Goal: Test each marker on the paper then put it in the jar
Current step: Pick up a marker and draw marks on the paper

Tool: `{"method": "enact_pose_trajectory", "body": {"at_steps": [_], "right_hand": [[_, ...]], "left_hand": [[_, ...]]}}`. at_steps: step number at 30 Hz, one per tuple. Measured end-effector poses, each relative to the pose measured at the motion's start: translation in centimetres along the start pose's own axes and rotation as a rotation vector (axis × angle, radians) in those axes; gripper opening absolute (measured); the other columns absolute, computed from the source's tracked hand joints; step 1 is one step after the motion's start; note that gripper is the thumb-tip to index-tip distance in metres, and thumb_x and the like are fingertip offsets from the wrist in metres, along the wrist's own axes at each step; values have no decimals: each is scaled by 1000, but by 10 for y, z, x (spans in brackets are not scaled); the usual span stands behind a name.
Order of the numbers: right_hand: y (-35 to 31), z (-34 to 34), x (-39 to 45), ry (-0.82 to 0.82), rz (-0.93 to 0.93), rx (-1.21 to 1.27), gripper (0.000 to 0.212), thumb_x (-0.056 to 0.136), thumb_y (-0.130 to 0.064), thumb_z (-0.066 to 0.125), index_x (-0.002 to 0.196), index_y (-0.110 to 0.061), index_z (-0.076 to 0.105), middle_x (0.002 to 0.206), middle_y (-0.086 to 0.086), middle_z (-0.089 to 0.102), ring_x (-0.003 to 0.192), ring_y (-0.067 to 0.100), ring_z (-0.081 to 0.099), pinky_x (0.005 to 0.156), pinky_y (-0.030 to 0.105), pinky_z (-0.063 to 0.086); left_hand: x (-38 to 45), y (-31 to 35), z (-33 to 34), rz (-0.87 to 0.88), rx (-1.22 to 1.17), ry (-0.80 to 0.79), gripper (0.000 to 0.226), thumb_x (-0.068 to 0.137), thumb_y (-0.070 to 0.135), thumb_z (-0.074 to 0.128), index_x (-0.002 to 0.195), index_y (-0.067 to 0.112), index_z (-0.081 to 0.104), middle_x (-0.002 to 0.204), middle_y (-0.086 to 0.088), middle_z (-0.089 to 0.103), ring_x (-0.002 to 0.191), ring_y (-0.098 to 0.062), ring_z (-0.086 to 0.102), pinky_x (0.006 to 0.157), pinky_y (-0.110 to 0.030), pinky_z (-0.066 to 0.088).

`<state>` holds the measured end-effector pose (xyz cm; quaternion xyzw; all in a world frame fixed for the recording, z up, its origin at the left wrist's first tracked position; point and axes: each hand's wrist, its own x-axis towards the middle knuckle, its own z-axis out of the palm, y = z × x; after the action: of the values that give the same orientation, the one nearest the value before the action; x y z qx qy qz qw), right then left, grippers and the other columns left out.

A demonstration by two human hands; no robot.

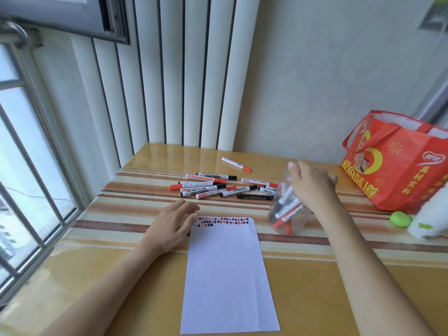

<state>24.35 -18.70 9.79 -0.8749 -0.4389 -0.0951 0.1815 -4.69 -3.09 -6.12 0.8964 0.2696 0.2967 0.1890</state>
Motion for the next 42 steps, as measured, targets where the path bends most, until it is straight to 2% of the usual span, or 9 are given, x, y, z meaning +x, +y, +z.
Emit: {"method": "enact_pose_trajectory", "body": {"at_steps": [7,13,17,21,29,31,36,39,42], "right_hand": [[1,9,-1,16,-90,-81,58,109,-50,15,72,-22,49,70,-9,54,83,24,57,99,44,30],[-22,28,-19,702,-386,201,13,97,-8,54,86,-4,60,86,14,59,81,32,53,72,42,42],[-56,82,-20,330,-472,219,15,92,7,56,98,-3,66,95,10,63,90,29,60,73,35,46],[-56,138,-6,-33,-313,-39,42,93,12,51,130,-5,59,130,8,60,123,27,52,100,33,44],[-48,166,2,61,-279,-184,28,84,12,67,104,-7,70,105,10,64,101,30,57,83,39,53],[-54,160,-5,225,-339,-77,32,74,10,80,98,-7,69,92,8,63,86,29,61,69,38,54],[-84,122,-45,477,-388,595,12,93,0,65,104,-4,60,96,4,61,84,18,58,79,20,47],[-92,124,-60,237,-81,1048,14,94,-5,62,100,-16,56,95,-1,67,85,18,74,79,32,57],[-95,131,-66,-74,195,1337,10,97,3,57,101,-5,53,76,-5,72,78,26,79,80,44,59]], "left_hand": [[1,-1,0,7,4,-27,39,105,51,33,118,27,61,110,15,61,102,-4,58,87,-29,47],[5,-5,3,-23,-5,-25,40,103,54,33,116,30,61,107,18,58,99,-1,56,83,-25,44],[7,-9,5,-32,-8,-29,38,101,54,34,114,31,61,106,19,56,99,-2,56,84,-28,46],[7,-12,5,-23,-17,-19,36,101,52,36,113,31,62,105,19,55,99,-3,56,86,-32,48],[6,-13,6,7,-31,10,29,100,45,41,115,32,62,108,19,56,99,0,58,84,-27,49],[6,-13,5,12,-30,20,30,100,40,43,123,32,61,115,18,56,104,-1,58,86,-25,47],[6,-11,3,28,-21,54,44,100,37,47,144,29,52,130,12,54,117,-10,55,94,-30,46],[6,-10,3,20,-23,67,48,102,40,48,147,25,47,130,11,52,115,-14,56,93,-32,45],[7,-9,3,21,-4,71,39,104,32,46,142,23,52,126,11,52,111,-15,55,87,-27,42]]}}
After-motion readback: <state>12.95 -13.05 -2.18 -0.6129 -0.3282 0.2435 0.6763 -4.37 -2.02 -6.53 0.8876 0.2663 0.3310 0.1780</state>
